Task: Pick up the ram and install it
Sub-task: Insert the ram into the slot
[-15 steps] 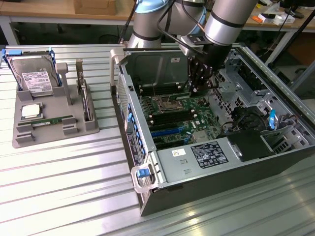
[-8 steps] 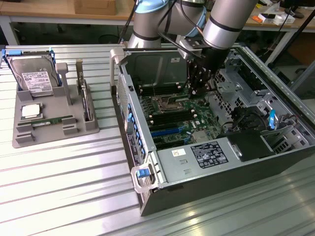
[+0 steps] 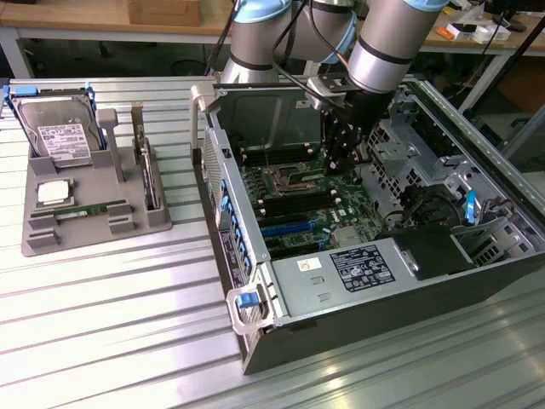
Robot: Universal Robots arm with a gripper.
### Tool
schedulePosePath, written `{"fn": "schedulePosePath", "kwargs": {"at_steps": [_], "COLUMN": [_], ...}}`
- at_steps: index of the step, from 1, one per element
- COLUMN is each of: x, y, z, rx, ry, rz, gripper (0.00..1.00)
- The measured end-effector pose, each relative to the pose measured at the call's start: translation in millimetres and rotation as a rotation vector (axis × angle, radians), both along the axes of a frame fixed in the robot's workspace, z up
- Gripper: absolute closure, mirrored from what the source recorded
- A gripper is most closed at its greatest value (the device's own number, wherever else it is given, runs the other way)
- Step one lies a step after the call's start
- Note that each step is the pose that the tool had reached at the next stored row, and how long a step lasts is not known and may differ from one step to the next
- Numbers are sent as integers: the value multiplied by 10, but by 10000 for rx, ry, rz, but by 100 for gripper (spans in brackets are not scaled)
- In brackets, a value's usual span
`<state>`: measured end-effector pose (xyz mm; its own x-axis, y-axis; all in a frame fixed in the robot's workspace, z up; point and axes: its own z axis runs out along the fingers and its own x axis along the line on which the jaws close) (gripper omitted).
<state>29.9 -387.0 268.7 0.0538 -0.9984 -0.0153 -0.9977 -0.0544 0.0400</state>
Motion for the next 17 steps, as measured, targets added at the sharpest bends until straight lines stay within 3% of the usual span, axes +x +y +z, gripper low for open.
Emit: {"fn": "schedulePosePath", "kwargs": {"at_steps": [7, 13, 17], "x": [-4, -85, -148], "y": [0, -2, -30], "z": [-59, -118, -151], "rx": [0, 0, 0], "ry": [0, 0, 0], "rz": [0, 0, 1], "gripper": [87, 87, 87]}}
